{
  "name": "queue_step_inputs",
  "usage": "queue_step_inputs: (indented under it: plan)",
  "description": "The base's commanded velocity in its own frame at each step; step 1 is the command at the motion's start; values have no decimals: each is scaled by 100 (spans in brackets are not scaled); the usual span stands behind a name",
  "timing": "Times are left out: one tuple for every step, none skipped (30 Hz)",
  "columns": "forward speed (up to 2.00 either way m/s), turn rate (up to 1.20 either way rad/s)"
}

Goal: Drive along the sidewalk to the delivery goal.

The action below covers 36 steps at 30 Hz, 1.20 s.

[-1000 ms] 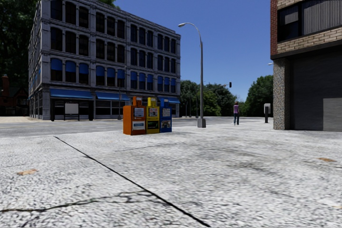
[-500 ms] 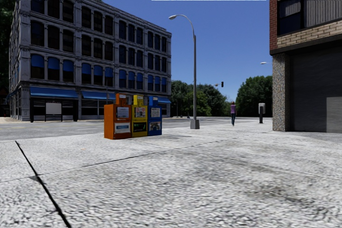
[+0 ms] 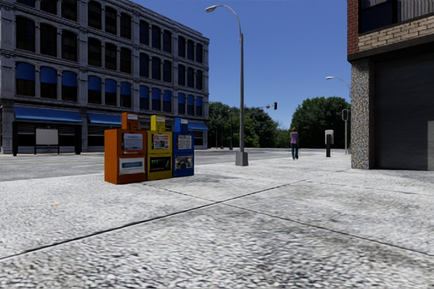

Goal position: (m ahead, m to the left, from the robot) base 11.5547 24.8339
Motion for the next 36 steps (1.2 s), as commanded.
queue_step_inputs:
  plan:
    - [200, -24]
    - [200, -24]
    - [200, -24]
    - [200, -25]
    - [200, -25]
    - [200, -25]
    - [200, -27]
    - [200, -29]
    - [200, -29]
    - [200, -32]
    - [200, -34]
    - [200, -34]
    - [200, -34]
    - [200, -34]
    - [200, -34]
    - [200, -34]
    - [200, -34]
    - [200, -34]
    - [200, -34]
    - [200, -34]
    - [200, -34]
    - [200, -34]
    - [200, -34]
    - [200, -34]
    - [200, -34]
    - [200, -34]
    - [200, -31]
    - [200, -31]
    - [200, -28]
    - [200, -27]
    - [200, -27]
    - [200, -27]
    - [200, -27]
    - [200, -27]
    - [200, -27]
    - [200, -27]
